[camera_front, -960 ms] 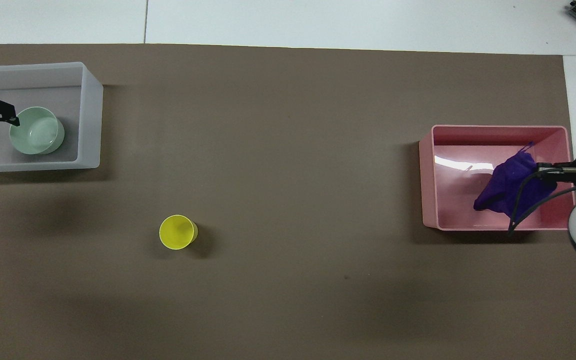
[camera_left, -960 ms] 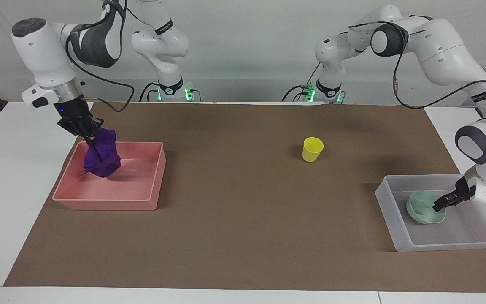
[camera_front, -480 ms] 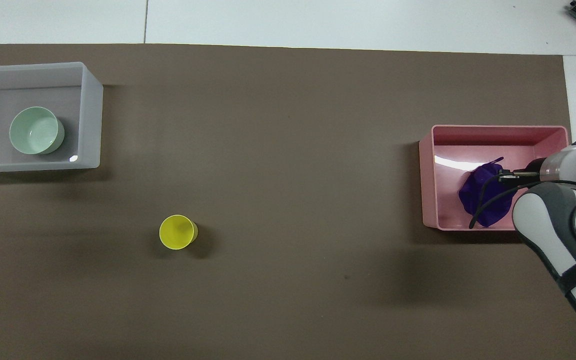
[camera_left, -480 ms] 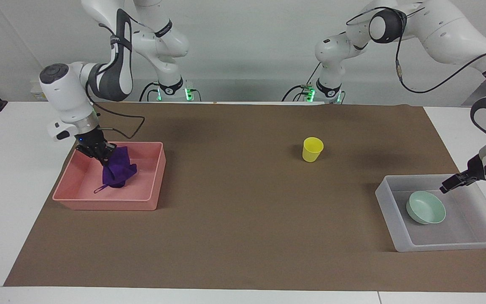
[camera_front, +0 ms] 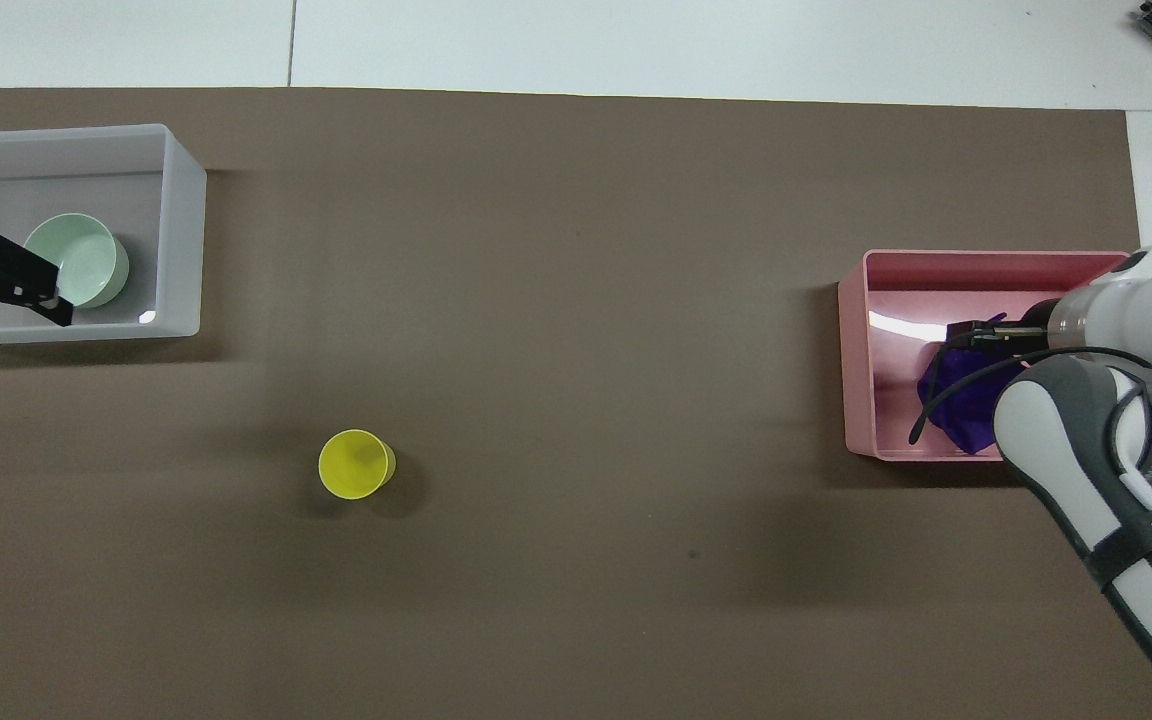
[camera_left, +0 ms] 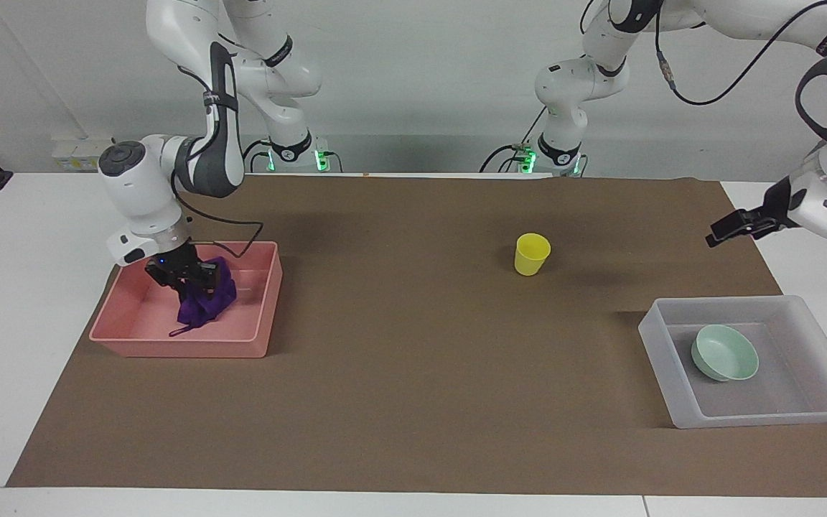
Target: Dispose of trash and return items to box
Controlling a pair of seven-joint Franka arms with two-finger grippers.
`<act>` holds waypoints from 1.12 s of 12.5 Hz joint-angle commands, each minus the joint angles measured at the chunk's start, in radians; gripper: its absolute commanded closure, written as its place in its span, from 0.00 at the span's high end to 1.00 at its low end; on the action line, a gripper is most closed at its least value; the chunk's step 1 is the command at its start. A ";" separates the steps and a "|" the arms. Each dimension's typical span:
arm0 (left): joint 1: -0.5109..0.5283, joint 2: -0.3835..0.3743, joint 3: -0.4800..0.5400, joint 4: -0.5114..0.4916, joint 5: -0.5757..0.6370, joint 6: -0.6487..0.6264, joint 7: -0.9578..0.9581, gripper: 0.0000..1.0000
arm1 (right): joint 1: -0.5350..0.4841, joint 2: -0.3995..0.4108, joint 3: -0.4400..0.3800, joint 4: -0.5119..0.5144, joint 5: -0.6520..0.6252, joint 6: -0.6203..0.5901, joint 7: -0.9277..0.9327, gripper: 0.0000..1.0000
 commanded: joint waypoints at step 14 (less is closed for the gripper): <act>-0.311 -0.271 0.011 -0.924 -0.118 0.764 -0.050 0.21 | 0.040 -0.126 -0.021 0.561 -0.018 -0.828 -0.011 1.00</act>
